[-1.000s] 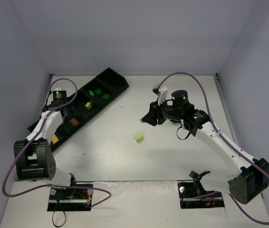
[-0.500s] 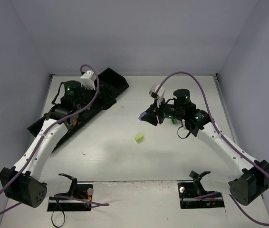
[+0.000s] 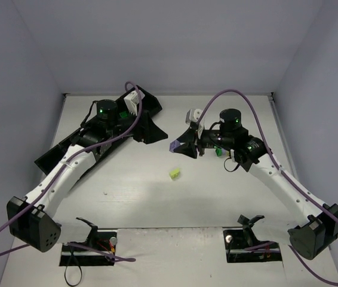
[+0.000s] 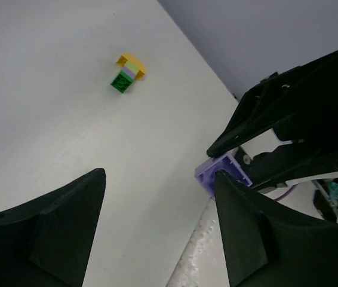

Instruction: Sort the legos into containers by color

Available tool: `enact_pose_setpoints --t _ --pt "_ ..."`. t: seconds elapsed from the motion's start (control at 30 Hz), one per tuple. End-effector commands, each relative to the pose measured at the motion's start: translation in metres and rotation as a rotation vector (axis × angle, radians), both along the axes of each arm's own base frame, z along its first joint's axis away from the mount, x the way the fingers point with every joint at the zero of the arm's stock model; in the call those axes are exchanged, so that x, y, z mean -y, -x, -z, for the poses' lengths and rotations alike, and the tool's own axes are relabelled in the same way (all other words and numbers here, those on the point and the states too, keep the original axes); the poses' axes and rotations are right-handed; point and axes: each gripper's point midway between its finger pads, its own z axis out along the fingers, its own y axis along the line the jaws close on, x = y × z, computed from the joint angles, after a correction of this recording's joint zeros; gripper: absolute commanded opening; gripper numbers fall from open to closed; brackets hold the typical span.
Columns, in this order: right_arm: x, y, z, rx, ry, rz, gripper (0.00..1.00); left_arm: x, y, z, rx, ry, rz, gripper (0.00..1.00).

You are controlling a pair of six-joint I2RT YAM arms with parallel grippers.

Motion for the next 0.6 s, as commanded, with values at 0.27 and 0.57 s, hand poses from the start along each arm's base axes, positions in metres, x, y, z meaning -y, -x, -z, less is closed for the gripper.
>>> enact_pose_setpoints --t 0.27,0.57 --pt "-0.012 -0.003 -0.031 0.223 -0.02 -0.026 0.06 0.033 0.024 -0.042 -0.141 0.097 0.067 0.68" --pt "-0.011 -0.015 -0.028 0.261 0.018 0.031 0.06 0.035 0.017 -0.007 -0.242 0.011 -0.019 0.68"
